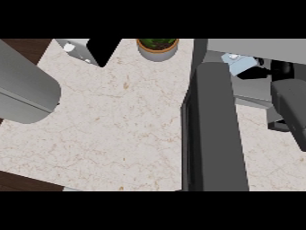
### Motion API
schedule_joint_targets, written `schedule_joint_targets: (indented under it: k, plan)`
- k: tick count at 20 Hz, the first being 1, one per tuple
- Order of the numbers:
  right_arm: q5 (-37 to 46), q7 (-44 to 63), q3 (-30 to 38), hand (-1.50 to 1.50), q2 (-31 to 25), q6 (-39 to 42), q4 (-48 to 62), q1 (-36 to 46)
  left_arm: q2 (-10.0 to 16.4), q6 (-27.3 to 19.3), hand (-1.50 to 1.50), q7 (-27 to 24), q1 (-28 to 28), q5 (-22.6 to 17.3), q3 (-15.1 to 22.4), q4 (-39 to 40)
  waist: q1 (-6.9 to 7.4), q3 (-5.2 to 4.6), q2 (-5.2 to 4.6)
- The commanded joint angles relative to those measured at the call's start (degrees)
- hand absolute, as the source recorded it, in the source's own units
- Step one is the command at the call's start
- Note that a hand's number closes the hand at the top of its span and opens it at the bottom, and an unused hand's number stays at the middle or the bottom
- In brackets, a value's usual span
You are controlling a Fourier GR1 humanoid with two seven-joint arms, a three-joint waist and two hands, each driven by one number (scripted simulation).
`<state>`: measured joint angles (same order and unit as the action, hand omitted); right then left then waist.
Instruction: Pick up the milk, place it into the microwave and close the microwave
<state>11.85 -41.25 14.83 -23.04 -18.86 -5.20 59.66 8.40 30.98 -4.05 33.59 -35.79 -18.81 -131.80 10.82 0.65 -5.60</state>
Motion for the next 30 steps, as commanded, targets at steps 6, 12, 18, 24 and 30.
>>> schedule_joint_targets:
  k: [6, 12, 18, 24, 30]
  plan:
    - [-0.3, 1.25, 0.71, 1.5, -1.81, -0.05, 0.39, 1.53, 1.45, -1.08, -1.5, 0.83, -1.88, 0.39, -1.3, 0.43, 0.84, 0.09, -0.62]
    - [-0.29, 0.97, 0.92, 1.5, -2.47, 0.27, 0.63, 1.48, 2.87, -0.32, -1.5, 0.81, -2.41, 0.9, -2.65, 2.13, 1.46, 0.0, -0.67]
    - [3.99, 3.22, -2.64, 1.5, -5.2, -9.79, 2.0, 0.26, 3.14, -0.77, -1.5, 1.37, -3.74, 1.45, -1.83, 1.59, 1.85, -0.41, -1.78]
    - [-0.78, 1.42, 1.3, -1.5, 1.92, 7.23, 1.18, 4.67, 3.96, -0.94, -1.5, 1.63, -5.15, 1.85, -2.28, 2.86, 2.01, -0.05, -0.3]
    - [3.21, 6.75, -2.39, -1.5, 5.19, 1.24, 2.64, 7.79, 4.43, -1.77, -1.5, 2.8, -6.12, 2.08, -2.04, 3.45, 2.54, -0.31, -0.08]
